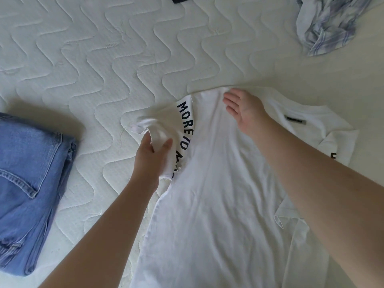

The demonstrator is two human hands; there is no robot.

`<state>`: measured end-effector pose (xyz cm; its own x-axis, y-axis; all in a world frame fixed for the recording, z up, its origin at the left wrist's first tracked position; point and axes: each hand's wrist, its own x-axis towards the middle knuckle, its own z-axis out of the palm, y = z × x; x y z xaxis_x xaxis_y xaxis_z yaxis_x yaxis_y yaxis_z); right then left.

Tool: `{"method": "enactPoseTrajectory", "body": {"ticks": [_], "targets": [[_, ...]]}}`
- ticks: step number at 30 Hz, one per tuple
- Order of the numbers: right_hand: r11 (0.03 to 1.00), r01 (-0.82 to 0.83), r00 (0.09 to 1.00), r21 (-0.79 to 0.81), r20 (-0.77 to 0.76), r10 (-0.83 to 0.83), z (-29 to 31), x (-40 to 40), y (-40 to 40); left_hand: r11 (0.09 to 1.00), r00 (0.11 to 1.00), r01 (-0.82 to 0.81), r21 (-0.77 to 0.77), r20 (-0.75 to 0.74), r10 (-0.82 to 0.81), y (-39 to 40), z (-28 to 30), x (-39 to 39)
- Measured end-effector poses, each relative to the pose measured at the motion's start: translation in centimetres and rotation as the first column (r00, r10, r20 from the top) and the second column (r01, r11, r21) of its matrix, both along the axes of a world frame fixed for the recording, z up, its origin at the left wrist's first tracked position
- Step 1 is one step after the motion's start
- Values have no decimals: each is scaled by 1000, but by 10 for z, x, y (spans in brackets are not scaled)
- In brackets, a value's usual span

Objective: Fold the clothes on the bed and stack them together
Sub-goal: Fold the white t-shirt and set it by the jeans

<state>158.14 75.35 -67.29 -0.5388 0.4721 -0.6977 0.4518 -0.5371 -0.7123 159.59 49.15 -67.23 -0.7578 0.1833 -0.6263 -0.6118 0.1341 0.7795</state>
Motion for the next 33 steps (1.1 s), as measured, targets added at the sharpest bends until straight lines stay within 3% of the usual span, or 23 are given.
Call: {"method": "enactPoseTrajectory", "body": {"ticks": [3,8,10,14,18,20,22,24,27,29,33], "targets": [[1000,16,1000,17,21,-16,-3,11,-5,997,995,45,67,-96,-38,12,19,6],[984,71,995,-166,-59,-81,-1,13,-1,953,891,269,-140,-341,-302,32,42,22],[974,65,995,-219,-63,-81,1,17,5,888,759,360,-287,-464,-457,45,47,29],[964,3,1000,-265,-21,-9,5,39,31,700,388,541,-466,-600,-700,74,52,51],[956,-228,960,-186,122,252,4,61,59,465,187,710,-529,-495,-849,98,45,80],[921,-371,900,-122,198,388,1,70,64,366,136,761,-536,-420,-897,101,38,90],[874,-484,842,-43,249,479,2,76,62,429,210,758,-492,-437,-874,96,32,94],[769,-616,777,171,295,556,5,78,53,596,389,673,-438,-476,-789,88,24,92],[453,-770,632,450,441,637,8,73,37,763,626,483,-429,-441,-643,82,11,74],[346,-786,602,513,505,619,8,71,27,775,662,395,-493,-432,-612,85,3,50],[379,-728,671,571,479,566,11,81,24,675,587,454,-581,-375,-718,118,-5,-12]]}}
